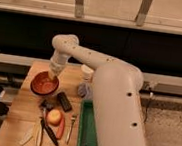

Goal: Stack bowls into tray

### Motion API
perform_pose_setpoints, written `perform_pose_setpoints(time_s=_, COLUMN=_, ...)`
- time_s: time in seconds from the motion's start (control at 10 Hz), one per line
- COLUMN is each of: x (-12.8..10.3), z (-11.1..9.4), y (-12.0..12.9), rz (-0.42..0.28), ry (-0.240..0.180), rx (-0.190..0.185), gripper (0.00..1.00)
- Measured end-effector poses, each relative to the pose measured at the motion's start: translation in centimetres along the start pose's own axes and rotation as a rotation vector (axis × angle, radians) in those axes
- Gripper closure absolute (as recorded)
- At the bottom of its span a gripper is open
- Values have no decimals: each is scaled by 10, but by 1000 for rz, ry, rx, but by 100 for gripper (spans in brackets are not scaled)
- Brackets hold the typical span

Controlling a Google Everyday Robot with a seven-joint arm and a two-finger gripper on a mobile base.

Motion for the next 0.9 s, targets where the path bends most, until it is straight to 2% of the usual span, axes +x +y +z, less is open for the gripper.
perform_pose_setpoints(time_s=0.4, x=90, z=-43, y=-36, rz=170, ry=-13, rx=37, gripper=100)
perform_pose_setpoints(time_s=0.5, x=105, z=-54, y=-42, rz=201, ry=-18, rx=46, gripper=100)
perform_pose_setpoints(time_s=0.8, x=166, z=-112, y=-65, rz=342, ry=-27, rx=104, gripper=100)
perform_pose_setpoints(time_s=0.9, x=183, z=-122, y=-69, rz=382, ry=-28, rx=113, gripper=100)
